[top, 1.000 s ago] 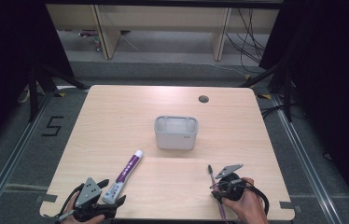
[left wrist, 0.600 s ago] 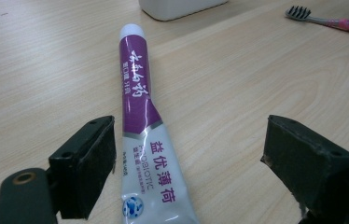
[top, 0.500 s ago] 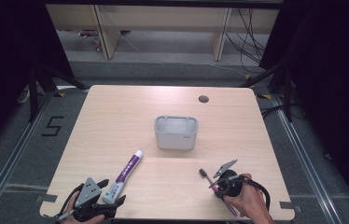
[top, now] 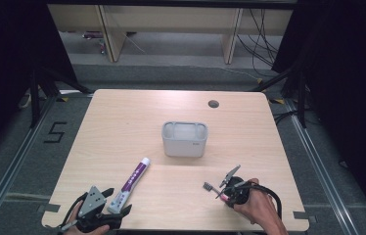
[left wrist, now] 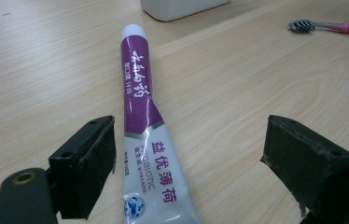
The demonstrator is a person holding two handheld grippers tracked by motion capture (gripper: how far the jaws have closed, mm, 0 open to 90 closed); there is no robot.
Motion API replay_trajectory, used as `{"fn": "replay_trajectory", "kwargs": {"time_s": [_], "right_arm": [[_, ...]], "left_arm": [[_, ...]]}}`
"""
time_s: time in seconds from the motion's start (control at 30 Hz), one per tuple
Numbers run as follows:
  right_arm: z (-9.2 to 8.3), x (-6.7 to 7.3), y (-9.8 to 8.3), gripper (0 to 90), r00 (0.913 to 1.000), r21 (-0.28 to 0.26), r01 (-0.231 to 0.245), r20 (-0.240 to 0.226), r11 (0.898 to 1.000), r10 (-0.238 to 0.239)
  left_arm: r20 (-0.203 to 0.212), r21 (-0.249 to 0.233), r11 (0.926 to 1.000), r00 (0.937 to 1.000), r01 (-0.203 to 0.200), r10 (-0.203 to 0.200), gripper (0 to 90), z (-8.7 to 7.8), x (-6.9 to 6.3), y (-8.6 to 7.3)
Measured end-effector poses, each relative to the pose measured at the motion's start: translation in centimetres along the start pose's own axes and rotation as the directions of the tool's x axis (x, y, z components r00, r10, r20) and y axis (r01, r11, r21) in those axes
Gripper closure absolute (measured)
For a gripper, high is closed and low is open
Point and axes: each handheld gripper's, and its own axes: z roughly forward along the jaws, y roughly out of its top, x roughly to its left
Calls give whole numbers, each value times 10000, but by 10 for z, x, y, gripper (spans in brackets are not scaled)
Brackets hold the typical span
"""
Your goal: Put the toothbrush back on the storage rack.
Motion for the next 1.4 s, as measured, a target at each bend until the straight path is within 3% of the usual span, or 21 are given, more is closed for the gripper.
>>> {"fn": "replay_trajectory", "kwargs": {"time_s": [0.13, 0.2, 0.23, 0.3, 0.33, 0.37, 0.4, 0.63, 0.67, 0.7, 0.83, 1.03, 1.1, 1.13, 1.17, 1.23, 1.27, 1.3, 1.4], "right_arm": [[0, 1, 2, 824, 9999, 267, 71, 74, 9996, -73], [1, -3, 3, 824, 9973, 405, 681, 258, 9969, -692], [1, -2, 3, 824, 9985, 469, 477, 251, 9978, -489], [0, 0, 5, 824, 9974, 588, 530, 466, 9969, -558], [1, 3, 6, 825, 9990, 679, 246, 352, 9974, -271], [1, 3, 6, 825, 9990, 679, 246, 352, 9974, -271], [2, 2, 7, 826, 9978, 697, 592, 262, 9958, -611], [-2, 4, 7, 827, 9980, 845, 465, 379, 9953, -498], [-3, 2, 6, 829, 9963, 615, 710, 434, 9956, -738], [-5, 4, 6, 830, 9978, 605, 409, 488, 9973, -439], [-19, 2, 4, 834, 9966, -201, 762, 335, 9969, -755], [-33, -4, 2, 835, 9967, -908, 718, 439, 9933, -680], [-44, -8, 1, 835, 9968, -1533, 694, 504, 9857, -623], [-44, -8, 1, 835, 9968, -1533, 694, 504, 9857, -623], [-53, -9, 1, 838, 9991, -2146, 337, 330, 9761, -272], [-60, -12, 1, 839, 9989, -2608, 424, 293, 9645, -360], [-65, -12, 0, 839, 10000, -2636, -48, 34, 9646, 59], [-68, -15, 1, 839, 9991, -2968, 390, 243, 9542, -333], [-71, -17, 2, 839, 9991, -3109, 351, 330, 9498, -262]], "left_arm": [[-16, -30, 10000, 10000, 45, -45, 165, 0, 0, 0], [-15, -42, 10000, 10000, 51, -51, 165, 0, 0, 0], [-30, -55, 10000, 10000, 78, -78, 165, 0, 0, 0], [-28, -46, 10000, 10000, 40, -40, 165, 0, 0, 0], [15, -83, 10000, 10000, 42, -42, 165, 0, 0, 0], [15, -83, 10000, 10000, 42, -42, 164, 0, 0, 0], [-39, -70, 9999, 10000, 76, -76, 165, 0, 0, 0], [-27, -81, 10000, 10000, 30, -31, 165, 0, 1, 0], [-29, -103, 9999, 10000, 47, -47, 165, 0, 1, 0], [-28, -105, 9999, 10000, 43, -43, 165, 0, 1, 0], [-23, -160, 9998, 10000, 90, -90, 165, 0, 0, 0], [-27, -103, 9999, 10000, 39, -39, 165, 0, 1, 0], [-33, -65, 10000, 10000, 23, -23, 165, 0, 1, 0], [-33, -65, 10000, 10000, 23, -23, 165, 0, 1, 0], [-26, -140, 9999, 10000, 86, -86, 165, 0, 0, 0], [-34, -84, 10000, 10000, 35, -36, 165, 0, 1, 0], [-34, -84, 10000, 10000, 35, -36, 165, 0, 1, 0], [-29, -113, 9999, 10000, 93, -93, 165, 0, 1, 0], [-31, -61, 10000, 10000, 12, -12, 165, 0, 1, 0]]}}
